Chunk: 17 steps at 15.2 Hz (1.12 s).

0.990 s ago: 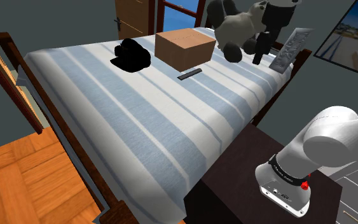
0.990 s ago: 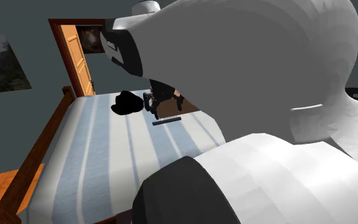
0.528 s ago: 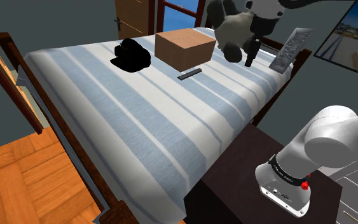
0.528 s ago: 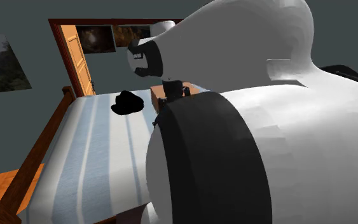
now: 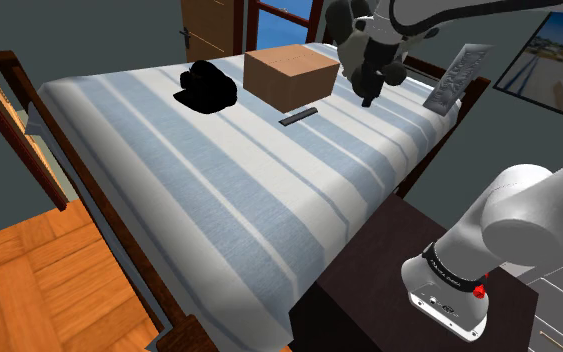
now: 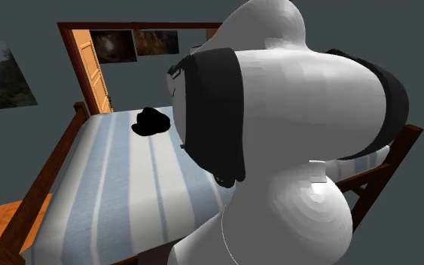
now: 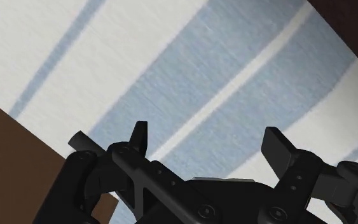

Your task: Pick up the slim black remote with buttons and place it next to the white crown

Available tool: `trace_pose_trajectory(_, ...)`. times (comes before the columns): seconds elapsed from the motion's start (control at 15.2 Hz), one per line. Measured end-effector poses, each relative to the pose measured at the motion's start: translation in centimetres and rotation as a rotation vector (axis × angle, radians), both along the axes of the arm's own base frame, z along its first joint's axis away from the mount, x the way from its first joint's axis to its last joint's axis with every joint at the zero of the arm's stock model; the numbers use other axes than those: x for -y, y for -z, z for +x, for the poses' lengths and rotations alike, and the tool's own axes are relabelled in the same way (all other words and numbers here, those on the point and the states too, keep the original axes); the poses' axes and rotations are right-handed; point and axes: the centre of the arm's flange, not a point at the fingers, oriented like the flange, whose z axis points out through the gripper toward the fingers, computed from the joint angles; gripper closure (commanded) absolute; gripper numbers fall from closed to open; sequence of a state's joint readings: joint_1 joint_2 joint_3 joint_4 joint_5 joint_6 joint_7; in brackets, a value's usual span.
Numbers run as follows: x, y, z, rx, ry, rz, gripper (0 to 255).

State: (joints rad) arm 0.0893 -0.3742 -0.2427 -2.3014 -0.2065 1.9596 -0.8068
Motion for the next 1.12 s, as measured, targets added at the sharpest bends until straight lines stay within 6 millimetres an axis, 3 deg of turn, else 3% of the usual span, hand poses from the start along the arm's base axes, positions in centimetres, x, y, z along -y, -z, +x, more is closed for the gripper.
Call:
trace_pose_trajectory(0.46, 1.5, 4.7, 7.1, 0.009, -0.298, 0.026, 0)
trace_pose_trajectory(0.92, 0.6, 9.6, 14.5, 0.017, -0.597, 0.051, 0)
trace_pose_trajectory(1.12, -0.8, 11.2, 17.3, 0.021, -0.726, 0.062, 0)
